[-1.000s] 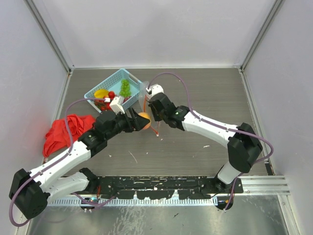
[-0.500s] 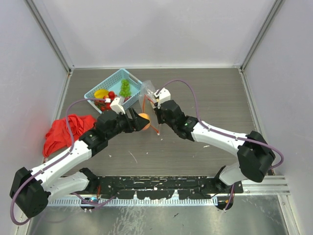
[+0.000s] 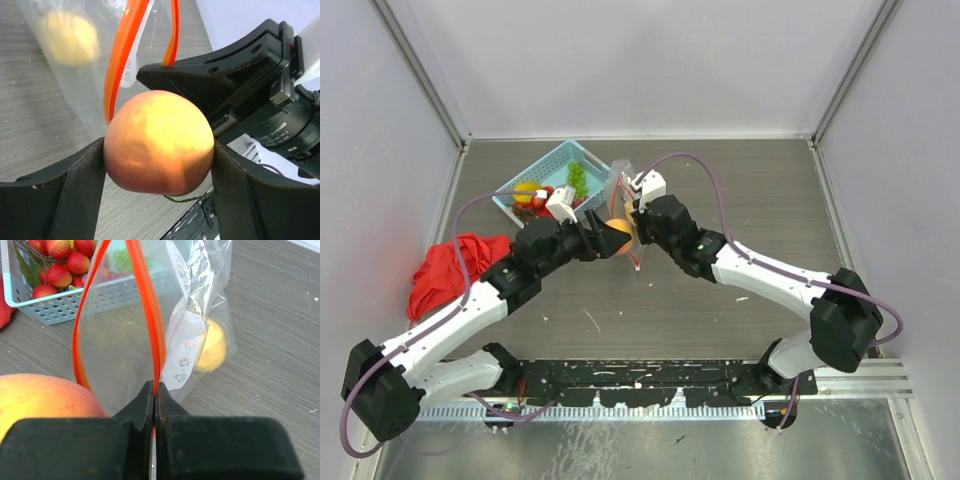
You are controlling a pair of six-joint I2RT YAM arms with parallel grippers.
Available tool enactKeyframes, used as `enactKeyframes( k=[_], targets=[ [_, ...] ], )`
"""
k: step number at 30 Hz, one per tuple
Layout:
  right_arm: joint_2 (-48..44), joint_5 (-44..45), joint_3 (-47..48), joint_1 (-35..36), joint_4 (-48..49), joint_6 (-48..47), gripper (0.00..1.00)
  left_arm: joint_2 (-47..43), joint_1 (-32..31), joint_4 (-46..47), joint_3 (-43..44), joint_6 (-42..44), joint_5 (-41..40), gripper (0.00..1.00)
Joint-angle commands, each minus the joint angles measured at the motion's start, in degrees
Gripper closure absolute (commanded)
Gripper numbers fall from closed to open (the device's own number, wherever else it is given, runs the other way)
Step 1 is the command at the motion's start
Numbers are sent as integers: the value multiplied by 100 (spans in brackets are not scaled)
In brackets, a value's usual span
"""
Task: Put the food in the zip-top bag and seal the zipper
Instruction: Place the fake fruit in the zipper food storage bag.
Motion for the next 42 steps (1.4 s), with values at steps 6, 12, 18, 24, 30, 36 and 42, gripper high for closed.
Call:
enactKeyframes(
  k=[6, 12, 18, 24, 30, 36, 42],
  targets=[
    [-323, 84, 552, 11, -474, -121, 99, 286, -8, 785, 539, 141, -45, 52],
    [-485, 65, 557, 20, -579, -137, 99, 515, -9, 912, 653, 188, -237, 52],
    [-573, -69, 614, 20, -672, -126, 99, 795, -5, 684, 663, 347, -809, 52],
    [-691, -102, 640, 21, -730, -110, 99, 927, -7, 270, 723, 455, -1381, 52],
    [-635, -372, 727, 29, -808, -32, 99, 946, -10, 127, 889, 525, -1465, 50],
    [-603, -660, 792, 33, -860, 121, 99, 961, -13, -229, 1136, 640, -1726, 50],
    [-721, -605, 817, 38, -942, 169, 99, 979, -13, -947, 1283, 770, -2339, 49]
  ],
)
